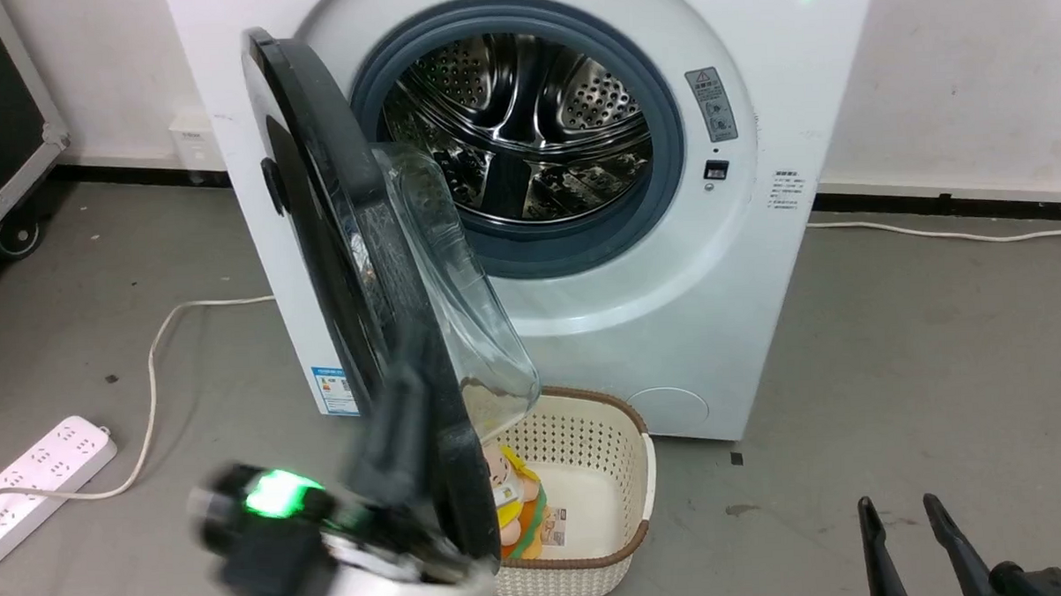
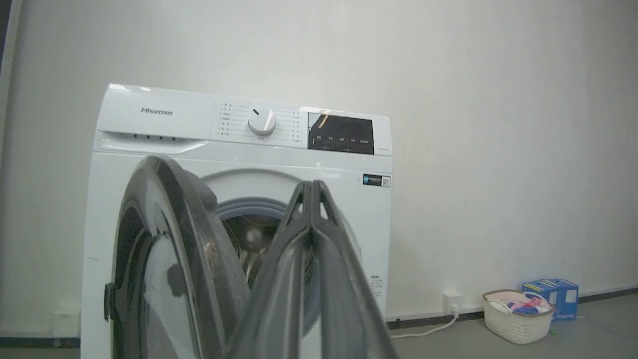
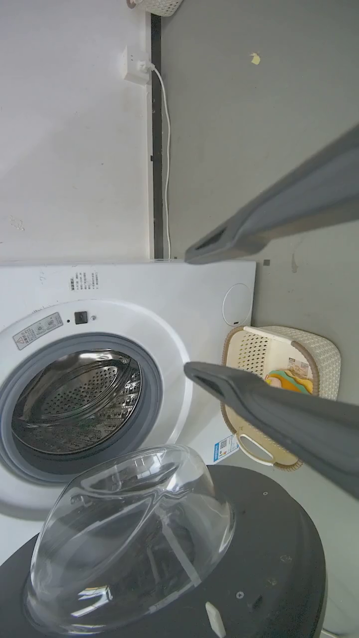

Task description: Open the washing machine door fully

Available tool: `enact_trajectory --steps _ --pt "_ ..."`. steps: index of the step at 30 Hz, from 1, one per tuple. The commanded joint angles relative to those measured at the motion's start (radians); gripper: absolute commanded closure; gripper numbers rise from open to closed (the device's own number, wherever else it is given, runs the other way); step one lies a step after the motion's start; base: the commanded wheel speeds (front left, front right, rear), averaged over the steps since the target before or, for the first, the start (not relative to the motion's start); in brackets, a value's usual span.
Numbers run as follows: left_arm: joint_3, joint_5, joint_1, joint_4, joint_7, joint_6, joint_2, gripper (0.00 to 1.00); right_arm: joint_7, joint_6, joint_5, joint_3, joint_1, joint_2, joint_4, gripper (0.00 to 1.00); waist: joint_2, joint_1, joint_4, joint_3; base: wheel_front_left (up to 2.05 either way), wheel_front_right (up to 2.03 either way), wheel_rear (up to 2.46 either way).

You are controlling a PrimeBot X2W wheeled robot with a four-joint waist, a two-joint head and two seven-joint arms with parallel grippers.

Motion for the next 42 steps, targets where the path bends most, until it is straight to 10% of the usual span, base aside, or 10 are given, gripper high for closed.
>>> enact_trajectory --steps 1,10,18,42 --pt "-0.036 -0.014 0.031 0.049 -0.004 -0.018 0.002 1.00 -0.004 0.001 0.004 0.006 -0.011 0.004 0.004 0.00 0.0000 0.0000 -0.004 0.000 0.00 0.00 0.00" --pt "-0.195 -0.059 0.057 0.366 0.006 -0.045 0.002 1.00 -0.004 0.001 0.010 0.016 -0.012 0.004 0.012 0.00 0.0000 0.0000 -0.019 0.016 0.00 0.00 0.00" --pt "-0.181 -0.098 -0.020 0.581 0.009 0.018 0.002 1.00 -0.004 0.001 0.019 0.017 -0.018 0.004 0.024 0.00 0.0000 0.0000 -0.019 0.034 0.00 0.00 0.00" --pt "-0.089 -0.083 -0.001 0.581 -0.004 0.048 0.017 1.00 -0.004 0.001 0.037 0.035 -0.008 0.005 0.038 0.00 0.0000 0.0000 0.263 0.022 0.00 0.00 0.00"
